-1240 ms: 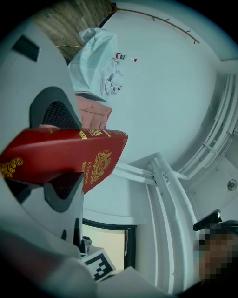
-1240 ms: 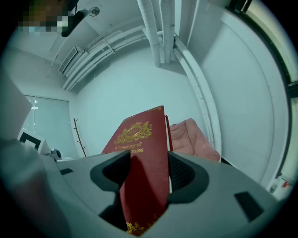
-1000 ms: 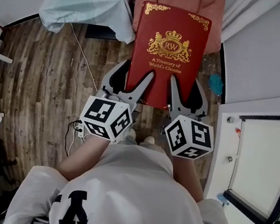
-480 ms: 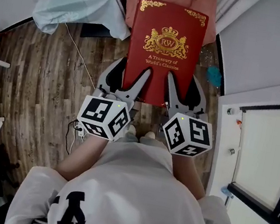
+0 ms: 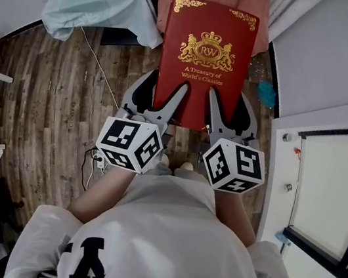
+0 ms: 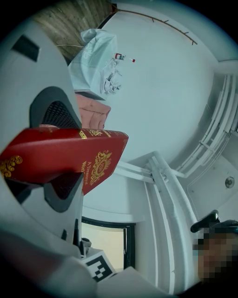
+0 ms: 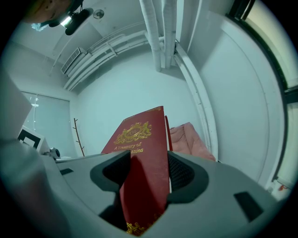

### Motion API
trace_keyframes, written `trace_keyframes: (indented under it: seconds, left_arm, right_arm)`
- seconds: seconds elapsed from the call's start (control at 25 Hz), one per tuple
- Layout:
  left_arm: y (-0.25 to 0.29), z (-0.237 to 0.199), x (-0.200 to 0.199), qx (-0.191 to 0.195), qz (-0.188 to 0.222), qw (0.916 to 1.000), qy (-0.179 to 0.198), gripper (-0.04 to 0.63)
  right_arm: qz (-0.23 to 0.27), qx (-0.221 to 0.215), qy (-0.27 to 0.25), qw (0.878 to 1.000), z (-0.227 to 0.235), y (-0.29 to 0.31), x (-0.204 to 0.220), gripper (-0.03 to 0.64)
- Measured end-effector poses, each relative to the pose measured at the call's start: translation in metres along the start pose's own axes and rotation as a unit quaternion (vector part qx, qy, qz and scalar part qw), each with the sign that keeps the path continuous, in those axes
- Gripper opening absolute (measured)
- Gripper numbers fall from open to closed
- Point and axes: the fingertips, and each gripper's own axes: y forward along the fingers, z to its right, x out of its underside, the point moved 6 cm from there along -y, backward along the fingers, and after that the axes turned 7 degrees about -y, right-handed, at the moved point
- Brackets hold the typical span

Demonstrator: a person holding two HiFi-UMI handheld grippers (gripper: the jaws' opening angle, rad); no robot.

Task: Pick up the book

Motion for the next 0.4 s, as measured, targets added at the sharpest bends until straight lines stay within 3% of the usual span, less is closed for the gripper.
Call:
trace_keyframes:
  seconds: [0.4]
  left_arm:
    - [-0.0008, -0.0034, -0.0018, 0.002, 0.001, 1.0, 0.0, 0.284]
  right_arm:
    - [0.003, -0.001, 0.004, 1.0, -0.0031, 0.0013, 0.0008, 0.261]
